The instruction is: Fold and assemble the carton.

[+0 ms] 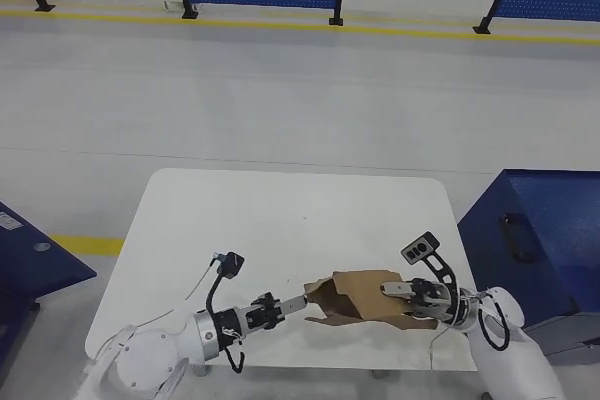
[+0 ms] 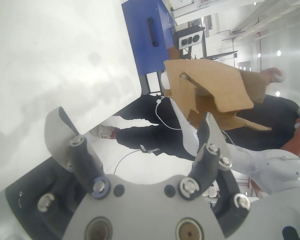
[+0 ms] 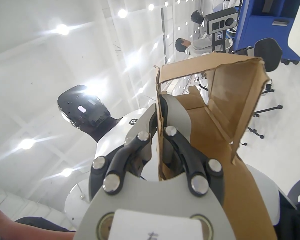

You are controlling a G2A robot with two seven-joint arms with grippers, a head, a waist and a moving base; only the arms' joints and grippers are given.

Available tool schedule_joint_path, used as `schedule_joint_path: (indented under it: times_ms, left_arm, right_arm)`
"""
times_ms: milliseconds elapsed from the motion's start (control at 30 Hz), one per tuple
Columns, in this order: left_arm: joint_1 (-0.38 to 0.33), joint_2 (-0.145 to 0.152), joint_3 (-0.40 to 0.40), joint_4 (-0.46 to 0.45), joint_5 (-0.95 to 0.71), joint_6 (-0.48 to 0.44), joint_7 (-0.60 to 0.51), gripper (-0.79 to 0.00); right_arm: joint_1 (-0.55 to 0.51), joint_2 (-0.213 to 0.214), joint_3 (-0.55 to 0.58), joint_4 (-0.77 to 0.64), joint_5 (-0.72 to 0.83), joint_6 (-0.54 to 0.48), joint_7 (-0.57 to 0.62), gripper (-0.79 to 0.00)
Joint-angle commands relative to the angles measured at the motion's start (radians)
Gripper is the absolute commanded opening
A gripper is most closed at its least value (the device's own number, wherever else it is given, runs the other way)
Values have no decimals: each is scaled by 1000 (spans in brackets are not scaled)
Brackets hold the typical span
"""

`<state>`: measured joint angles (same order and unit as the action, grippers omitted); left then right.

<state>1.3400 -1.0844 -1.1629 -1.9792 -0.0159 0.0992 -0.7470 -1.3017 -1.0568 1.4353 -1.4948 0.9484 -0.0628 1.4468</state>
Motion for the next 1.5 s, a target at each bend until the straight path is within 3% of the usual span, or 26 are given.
schedule_joint_path:
  times_ms: [0, 433, 633, 767, 1000, 1133, 1267, 1467]
  left_arm:
    - [-12, -3, 17, 5, -3, 1, 2, 0]
    - [-77, -15, 85, 83, 12, 88, -2, 0]
    - [-87, -21, 109, 94, 5, 75, 2, 0]
    - [-78, -19, 84, 85, -28, 49, 12, 0]
    - [5, -6, -37, 29, -117, -57, 55, 0]
    - [68, 0, -89, -27, -131, -141, 76, 0]
    - [106, 5, -91, -72, -33, -146, 103, 0]
    - [98, -1, -39, -80, 182, -122, 230, 0]
  right_arm:
    - [-2, 0, -1, -2, -1, -2, -2, -785]
    - [-4, 1, 6, -6, 11, -1, -5, -785]
    - [-8, 0, 0, -10, 11, 5, -8, -785]
    - [3, -1, -5, 8, 14, 44, -63, -785]
    - [85, -11, -64, 148, 107, 288, -156, -785]
    - [129, -21, -121, 210, 119, 360, -145, -785]
    - [147, -27, -145, 220, 87, 298, -144, -785]
    - [129, -28, -136, 186, 57, 163, -117, -785]
